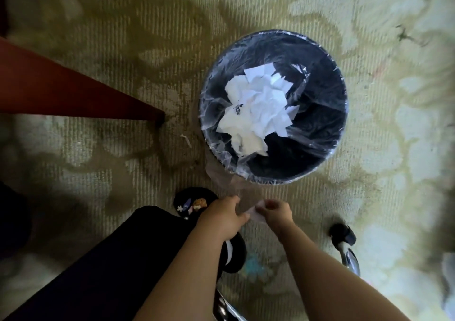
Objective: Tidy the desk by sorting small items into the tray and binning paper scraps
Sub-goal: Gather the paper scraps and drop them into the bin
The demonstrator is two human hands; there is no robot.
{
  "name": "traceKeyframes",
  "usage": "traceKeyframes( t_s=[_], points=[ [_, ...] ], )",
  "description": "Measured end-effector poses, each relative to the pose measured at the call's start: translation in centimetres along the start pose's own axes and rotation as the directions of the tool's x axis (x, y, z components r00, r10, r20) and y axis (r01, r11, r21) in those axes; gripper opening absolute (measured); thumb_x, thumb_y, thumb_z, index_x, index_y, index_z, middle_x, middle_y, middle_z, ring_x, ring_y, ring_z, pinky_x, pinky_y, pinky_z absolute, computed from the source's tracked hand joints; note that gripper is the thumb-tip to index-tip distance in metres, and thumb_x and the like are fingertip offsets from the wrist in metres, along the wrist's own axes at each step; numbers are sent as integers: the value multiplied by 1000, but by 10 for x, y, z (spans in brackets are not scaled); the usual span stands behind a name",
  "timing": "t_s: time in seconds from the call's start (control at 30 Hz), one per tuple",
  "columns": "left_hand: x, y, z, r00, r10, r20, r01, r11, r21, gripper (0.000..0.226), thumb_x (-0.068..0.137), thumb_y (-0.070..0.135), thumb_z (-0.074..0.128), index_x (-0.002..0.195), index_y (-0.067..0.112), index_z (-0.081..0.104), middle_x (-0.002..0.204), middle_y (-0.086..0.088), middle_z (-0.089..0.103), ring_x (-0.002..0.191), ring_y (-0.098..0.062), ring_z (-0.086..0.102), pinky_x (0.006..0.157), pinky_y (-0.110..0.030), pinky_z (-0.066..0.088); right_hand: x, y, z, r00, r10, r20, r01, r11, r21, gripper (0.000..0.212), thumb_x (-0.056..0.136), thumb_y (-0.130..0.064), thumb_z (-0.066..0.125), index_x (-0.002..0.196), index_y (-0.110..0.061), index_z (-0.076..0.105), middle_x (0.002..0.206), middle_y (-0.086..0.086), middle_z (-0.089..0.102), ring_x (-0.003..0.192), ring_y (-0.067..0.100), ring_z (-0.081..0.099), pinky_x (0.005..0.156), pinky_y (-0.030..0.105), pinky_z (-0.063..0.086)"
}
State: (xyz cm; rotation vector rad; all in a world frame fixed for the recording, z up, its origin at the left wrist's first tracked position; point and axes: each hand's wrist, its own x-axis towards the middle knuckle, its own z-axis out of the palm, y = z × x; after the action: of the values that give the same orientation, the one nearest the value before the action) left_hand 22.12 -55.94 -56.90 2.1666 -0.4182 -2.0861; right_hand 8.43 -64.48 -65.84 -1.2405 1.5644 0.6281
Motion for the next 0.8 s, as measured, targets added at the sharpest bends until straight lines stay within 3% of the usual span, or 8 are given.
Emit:
traceKeyframes(
  t_s=[0.1, 0.17, 0.27, 0.33, 0.47, 0.6, 0.73, 0.8],
  points=[
    [-20, 11, -5, 1000, 3, -19, -4, 999, -34, 38, 96, 36, 50, 128, 16, 51, 129, -10, 54, 125, -26, 49, 95, -32, 41, -28, -9, -24, 992, -29, 125, 16, 995, 102, 1, 82, -4, 70, 82, -5, 69, 71, 10, 64, 68, 21, 60, 56, 21, 51],
    [-35, 22, -9, 1000, -9, -7, 8, 999, -42, 25, 96, 31, 50, 107, 11, 60, 109, -18, 59, 116, -31, 55, 85, -31, 42, -44, -18, -41, 979, -27, 202, 0, 991, 135, 9, 83, -8, 70, 89, -1, 71, 77, 14, 66, 72, 24, 61, 59, 25, 50],
    [-61, 45, -14, 1000, 9, -19, -10, 1000, -14, 34, 94, 30, 53, 116, 4, 59, 113, -21, 59, 110, -31, 57, 83, -33, 44, -76, -38, -67, 952, -115, 285, 59, 979, 196, 12, 84, -8, 69, 91, 2, 71, 83, 18, 66, 72, 24, 60, 63, 31, 47],
    [-77, 61, -16, 997, 43, -65, -43, 999, 4, 33, 92, 31, 54, 113, 6, 60, 109, -14, 62, 102, -29, 59, 77, -31, 43, -94, -54, -83, 926, -206, 316, 126, 959, 254, 6, 85, -4, 66, 80, -4, 69, 71, 11, 65, 59, 14, 59, 57, 23, 47],
    [-109, 84, -22, 967, 91, -237, -114, 989, -89, 22, 92, 25, 56, 89, 5, 65, 82, -9, 63, 75, -22, 59, 72, -31, 49, -126, -88, -109, 877, -360, 317, 294, 926, 238, 13, 88, -5, 62, 77, -11, 67, 45, -7, 58, 36, 1, 46, 40, 14, 34],
    [-126, 94, -34, 881, 77, -467, -215, 944, -249, 27, 92, 15, 54, 65, 16, 55, 76, -12, 67, 75, -29, 66, 84, -42, 56, -150, -121, -125, 836, -501, 225, 452, 860, 237, 14, 86, -6, 64, 75, -13, 69, 65, 16, 57, 52, 18, 44, 51, 28, 33],
    [-133, 102, -40, 767, 19, -641, -288, 903, -319, 24, 92, 17, 54, 69, 20, 51, 90, -11, 68, 84, -29, 65, 79, -36, 52, -157, -148, -128, 847, -517, 125, 479, 843, 244, 16, 86, -2, 62, 72, -7, 64, 58, 8, 53, 51, 16, 45, 50, 23, 39],
    [-137, 104, -39, 754, -8, -656, -297, 887, -353, 10, 92, 19, 53, 82, 17, 54, 100, -10, 65, 92, -28, 62, 81, -36, 49, -157, -160, -127, 873, -483, 72, 452, 856, 252, 4, 87, -3, 60, 87, -2, 64, 60, 7, 54, 53, 15, 50, 51, 21, 45]
  ],
)
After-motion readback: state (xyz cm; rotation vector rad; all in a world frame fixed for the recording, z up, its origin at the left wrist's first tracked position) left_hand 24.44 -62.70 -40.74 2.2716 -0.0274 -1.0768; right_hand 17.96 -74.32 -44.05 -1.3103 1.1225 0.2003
